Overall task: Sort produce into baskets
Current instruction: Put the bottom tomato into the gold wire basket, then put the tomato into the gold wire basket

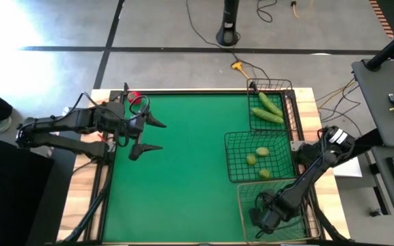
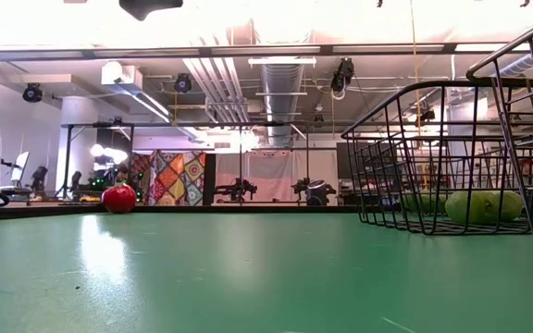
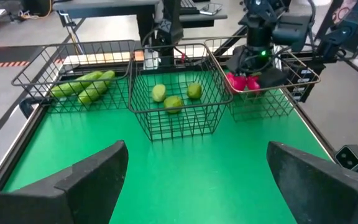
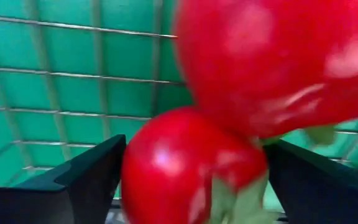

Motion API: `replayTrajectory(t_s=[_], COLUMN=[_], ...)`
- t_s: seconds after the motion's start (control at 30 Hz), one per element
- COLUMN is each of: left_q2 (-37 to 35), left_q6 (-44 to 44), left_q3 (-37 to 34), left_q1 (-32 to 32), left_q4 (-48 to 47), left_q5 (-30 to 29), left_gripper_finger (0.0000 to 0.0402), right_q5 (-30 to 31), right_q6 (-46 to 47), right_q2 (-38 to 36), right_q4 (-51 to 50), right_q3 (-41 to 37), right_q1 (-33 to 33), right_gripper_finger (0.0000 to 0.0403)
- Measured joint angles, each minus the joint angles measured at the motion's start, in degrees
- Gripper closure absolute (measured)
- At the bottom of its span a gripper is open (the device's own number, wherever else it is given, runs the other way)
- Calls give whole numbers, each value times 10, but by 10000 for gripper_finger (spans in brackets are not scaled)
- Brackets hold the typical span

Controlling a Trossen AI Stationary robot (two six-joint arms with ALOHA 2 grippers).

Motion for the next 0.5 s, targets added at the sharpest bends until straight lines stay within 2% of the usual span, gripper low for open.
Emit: replayTrajectory(t_s=[0.13,0.3,0.4,0.5], left_q2=[0,0,0,0], left_q6=[-11,-12,-12,-15], left_q3=[0,0,0,0], left_q1=[0,0,0,0], left_q4=[0,-6,-13,-21], left_q5=[0,2,6,6], left_gripper_finger=[38,38,38,38], right_q5=[-36,-40,-37,1], right_q6=[0,4,13,23], right_q2=[-5,-42,-68,-89], right_q4=[0,-7,-55,-127], right_q3=[-8,13,45,89], right_q1=[-3,-4,-5,-7], right_gripper_finger=[32,30,30,30])
